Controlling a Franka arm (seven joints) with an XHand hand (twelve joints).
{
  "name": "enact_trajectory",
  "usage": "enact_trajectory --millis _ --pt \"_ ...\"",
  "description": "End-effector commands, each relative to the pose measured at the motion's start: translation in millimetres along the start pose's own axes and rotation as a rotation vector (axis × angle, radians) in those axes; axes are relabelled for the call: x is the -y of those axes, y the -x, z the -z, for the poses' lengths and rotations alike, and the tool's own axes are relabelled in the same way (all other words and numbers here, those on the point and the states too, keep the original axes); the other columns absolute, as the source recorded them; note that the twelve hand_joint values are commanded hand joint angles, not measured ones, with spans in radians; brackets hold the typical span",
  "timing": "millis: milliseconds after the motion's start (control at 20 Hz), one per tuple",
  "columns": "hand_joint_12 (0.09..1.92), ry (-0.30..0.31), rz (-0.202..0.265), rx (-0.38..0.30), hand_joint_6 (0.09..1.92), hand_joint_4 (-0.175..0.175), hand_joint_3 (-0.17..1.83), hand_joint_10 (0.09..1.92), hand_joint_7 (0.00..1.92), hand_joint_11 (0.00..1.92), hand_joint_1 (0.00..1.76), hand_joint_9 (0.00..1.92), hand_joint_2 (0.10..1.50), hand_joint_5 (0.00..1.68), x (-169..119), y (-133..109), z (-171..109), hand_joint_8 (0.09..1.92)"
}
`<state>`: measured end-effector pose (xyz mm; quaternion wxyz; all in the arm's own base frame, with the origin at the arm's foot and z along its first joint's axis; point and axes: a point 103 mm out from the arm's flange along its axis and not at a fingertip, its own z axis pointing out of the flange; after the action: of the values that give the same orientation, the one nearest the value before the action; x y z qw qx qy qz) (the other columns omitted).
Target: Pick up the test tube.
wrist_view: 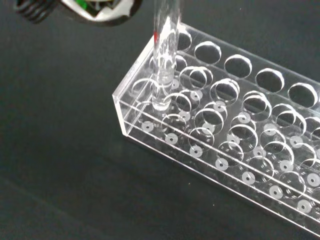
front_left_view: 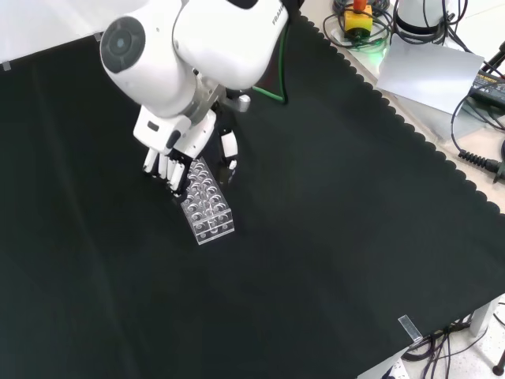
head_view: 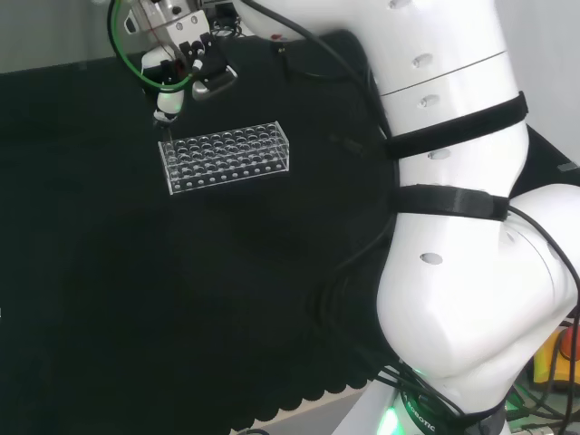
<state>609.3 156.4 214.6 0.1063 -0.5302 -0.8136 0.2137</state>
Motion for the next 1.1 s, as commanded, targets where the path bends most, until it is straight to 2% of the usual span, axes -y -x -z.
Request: enact_trajectory --millis 50,400,700,850,1100 --pt "1.49 -0.052 0.005 0.034 0.69 -0.135 0.6 0.78 0.77 0.27 0.87 0.65 0.67 0.51 -7.6 -0.2 -16.3 0.84" --pt "1.49 -0.059 -0.001 0.073 0.72 -0.116 0.61 0.79 0.89 0.27 0.88 0.67 0.67 0.58 -12.7 0.1 -25.2 0.89" --pt "1.46 -0.029 -0.012 0.053 0.75 -0.106 0.64 0.75 1.04 0.32 0.88 0.78 0.65 0.64 -15.4 0.7 -24.2 0.87" --pt "1.43 -0.021 -0.017 0.045 0.75 -0.111 0.65 0.72 1.14 0.39 0.89 0.88 0.64 0.65 -17.6 0.4 -22.1 0.83" --pt "1.35 -0.026 -0.021 0.024 0.76 -0.129 0.66 0.68 1.28 0.6 0.91 1.1 0.63 0.68 -22.0 -3.3 -18.4 0.77"
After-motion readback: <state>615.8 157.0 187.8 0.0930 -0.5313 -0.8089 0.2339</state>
